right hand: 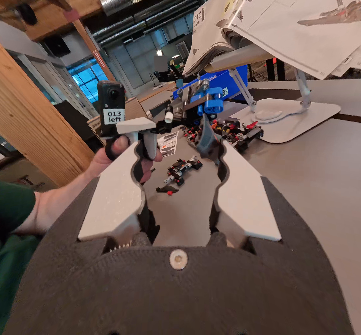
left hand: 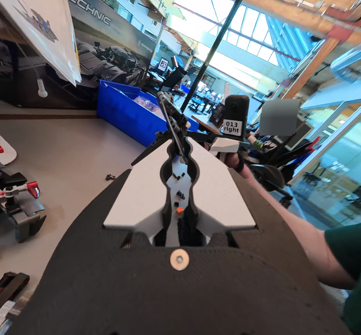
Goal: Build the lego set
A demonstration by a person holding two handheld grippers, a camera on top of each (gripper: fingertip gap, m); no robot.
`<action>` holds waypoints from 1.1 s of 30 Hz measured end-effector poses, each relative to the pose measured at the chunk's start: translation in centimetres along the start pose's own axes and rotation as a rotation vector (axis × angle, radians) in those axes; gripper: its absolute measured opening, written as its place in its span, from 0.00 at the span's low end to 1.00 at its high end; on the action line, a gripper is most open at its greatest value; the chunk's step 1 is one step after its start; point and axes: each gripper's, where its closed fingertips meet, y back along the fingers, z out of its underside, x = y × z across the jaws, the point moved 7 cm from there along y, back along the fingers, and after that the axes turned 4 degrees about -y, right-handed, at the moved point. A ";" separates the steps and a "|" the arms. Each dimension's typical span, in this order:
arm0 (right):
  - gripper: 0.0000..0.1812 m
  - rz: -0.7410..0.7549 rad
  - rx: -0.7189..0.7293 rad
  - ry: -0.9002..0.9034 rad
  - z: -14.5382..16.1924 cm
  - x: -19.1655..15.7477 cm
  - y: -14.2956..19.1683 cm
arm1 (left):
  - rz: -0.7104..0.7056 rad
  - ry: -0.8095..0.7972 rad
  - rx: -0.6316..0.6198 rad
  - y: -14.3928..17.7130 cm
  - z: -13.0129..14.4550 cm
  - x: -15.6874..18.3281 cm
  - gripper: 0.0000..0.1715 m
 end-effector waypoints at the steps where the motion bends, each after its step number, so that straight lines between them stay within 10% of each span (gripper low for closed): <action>1: 0.42 0.000 0.007 -0.022 0.1 0.1 -0.1 | -0.003 -0.013 -0.004 -0.2 0.2 0.2 0.03; 33: 0.20 -0.019 0.026 -0.186 0.4 1.5 1.1 | -0.051 -0.142 -0.023 -2.1 2.0 1.6 0.03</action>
